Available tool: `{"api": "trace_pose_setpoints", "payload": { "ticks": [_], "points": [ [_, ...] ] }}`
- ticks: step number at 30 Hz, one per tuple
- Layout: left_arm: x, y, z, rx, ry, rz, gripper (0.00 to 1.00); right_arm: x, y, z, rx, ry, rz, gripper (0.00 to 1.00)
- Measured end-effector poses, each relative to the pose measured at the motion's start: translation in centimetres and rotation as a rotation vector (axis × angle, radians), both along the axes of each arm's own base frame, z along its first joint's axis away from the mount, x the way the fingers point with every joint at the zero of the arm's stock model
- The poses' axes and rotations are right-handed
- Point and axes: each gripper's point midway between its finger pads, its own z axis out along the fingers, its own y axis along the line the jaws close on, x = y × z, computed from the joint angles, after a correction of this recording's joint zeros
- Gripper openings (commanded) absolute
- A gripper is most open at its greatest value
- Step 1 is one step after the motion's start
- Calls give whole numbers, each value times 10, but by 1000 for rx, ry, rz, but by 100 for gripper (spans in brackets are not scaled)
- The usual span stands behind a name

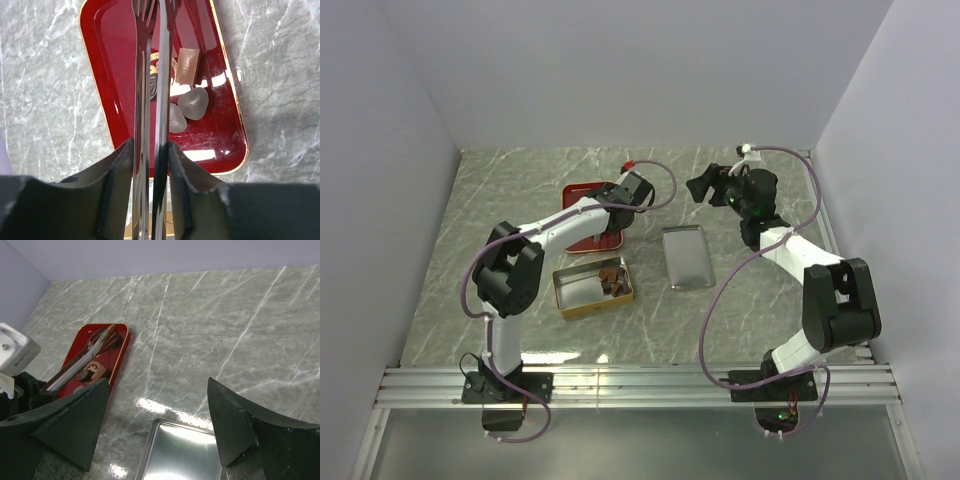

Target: Pack the chocolate

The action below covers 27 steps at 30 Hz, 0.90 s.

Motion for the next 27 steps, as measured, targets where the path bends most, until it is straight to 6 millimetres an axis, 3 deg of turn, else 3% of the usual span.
{"api": "trace_pose_setpoints", "payload": {
  "ticks": [5,16,27],
  "points": [
    [0,0,4,9,-6,0,31,0,0,0,0,-1,0,86],
    [-4,7,8,57,-10,16,31,-1,0,5,2,-10,0,86],
    [-22,10,41,54,-58,29,31,-3,0,5,3,-11,3,86]
  ]
}}
